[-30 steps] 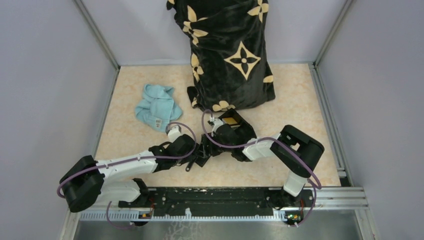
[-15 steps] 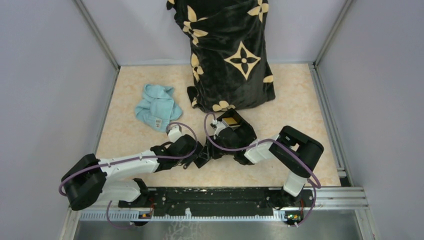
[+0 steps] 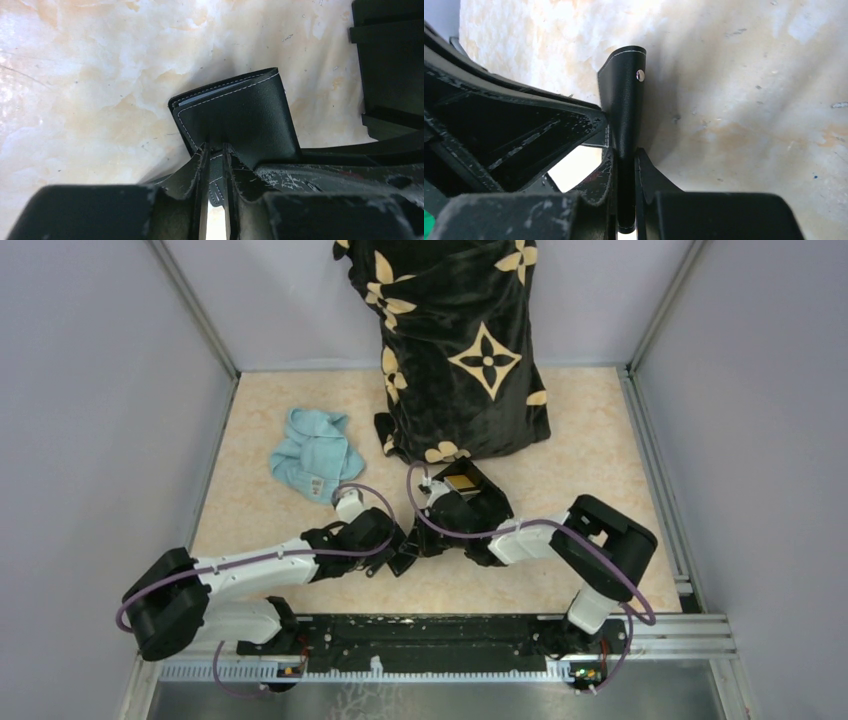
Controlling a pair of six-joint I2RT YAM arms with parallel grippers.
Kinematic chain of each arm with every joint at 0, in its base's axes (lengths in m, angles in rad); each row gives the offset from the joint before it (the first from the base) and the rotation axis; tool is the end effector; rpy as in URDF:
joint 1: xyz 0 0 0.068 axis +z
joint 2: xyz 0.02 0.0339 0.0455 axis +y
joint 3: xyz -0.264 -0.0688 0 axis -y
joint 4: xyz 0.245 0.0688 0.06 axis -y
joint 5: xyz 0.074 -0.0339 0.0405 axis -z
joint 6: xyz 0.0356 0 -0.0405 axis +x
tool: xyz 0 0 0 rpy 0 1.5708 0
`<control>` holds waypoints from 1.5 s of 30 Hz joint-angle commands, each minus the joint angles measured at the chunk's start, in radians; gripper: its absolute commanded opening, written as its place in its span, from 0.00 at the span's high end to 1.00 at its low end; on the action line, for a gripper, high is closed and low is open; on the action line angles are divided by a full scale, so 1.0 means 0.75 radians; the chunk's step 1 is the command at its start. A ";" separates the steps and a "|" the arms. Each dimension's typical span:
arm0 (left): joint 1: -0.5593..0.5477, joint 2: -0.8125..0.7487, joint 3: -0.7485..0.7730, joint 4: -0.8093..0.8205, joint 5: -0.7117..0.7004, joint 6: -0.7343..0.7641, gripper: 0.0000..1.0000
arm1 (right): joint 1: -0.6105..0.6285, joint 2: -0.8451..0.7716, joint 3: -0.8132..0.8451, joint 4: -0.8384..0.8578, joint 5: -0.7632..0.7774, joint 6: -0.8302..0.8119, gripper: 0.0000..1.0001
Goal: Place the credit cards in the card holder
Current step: Turn over the card holder at the center of the board.
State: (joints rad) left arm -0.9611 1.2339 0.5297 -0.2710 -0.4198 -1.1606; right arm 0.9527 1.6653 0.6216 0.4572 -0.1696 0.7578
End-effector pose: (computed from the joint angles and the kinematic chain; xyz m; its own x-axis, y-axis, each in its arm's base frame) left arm 0.1368 -0.1705 0.1616 -0.7555 -0.3808 -0.5331 -0.1884 0.9056 -0.3799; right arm 0.1752 0.2568 0.1344 -0.8411 -0.0138 -0.5408 -0.4222 0.6417 0.6403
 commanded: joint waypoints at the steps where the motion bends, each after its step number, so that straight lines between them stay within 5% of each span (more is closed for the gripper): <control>1: -0.017 -0.034 0.055 -0.253 -0.042 0.016 0.77 | 0.068 -0.165 0.153 -0.345 0.055 -0.174 1.00; 14: -0.017 -0.408 0.042 -0.383 -0.143 -0.075 0.76 | 0.149 -0.368 0.397 -0.897 0.678 -0.476 1.00; 26: -0.017 -0.637 -0.094 -0.553 -0.213 -0.287 0.81 | 0.418 0.087 0.680 -1.097 1.492 -0.530 1.00; 33: -0.017 -0.728 -0.146 -0.636 -0.251 -0.378 0.82 | 0.449 0.153 0.725 -1.118 1.665 -0.509 1.00; 45: -0.018 -0.732 -0.155 -0.722 -0.304 -0.470 0.82 | 0.583 0.408 0.874 -1.088 1.545 -0.502 1.00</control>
State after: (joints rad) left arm -0.9691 0.6785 0.4194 -0.7506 -0.6037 -1.4509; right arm 1.3182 1.8778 1.1629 -0.3489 0.9783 0.3622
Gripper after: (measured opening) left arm 0.187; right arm 0.077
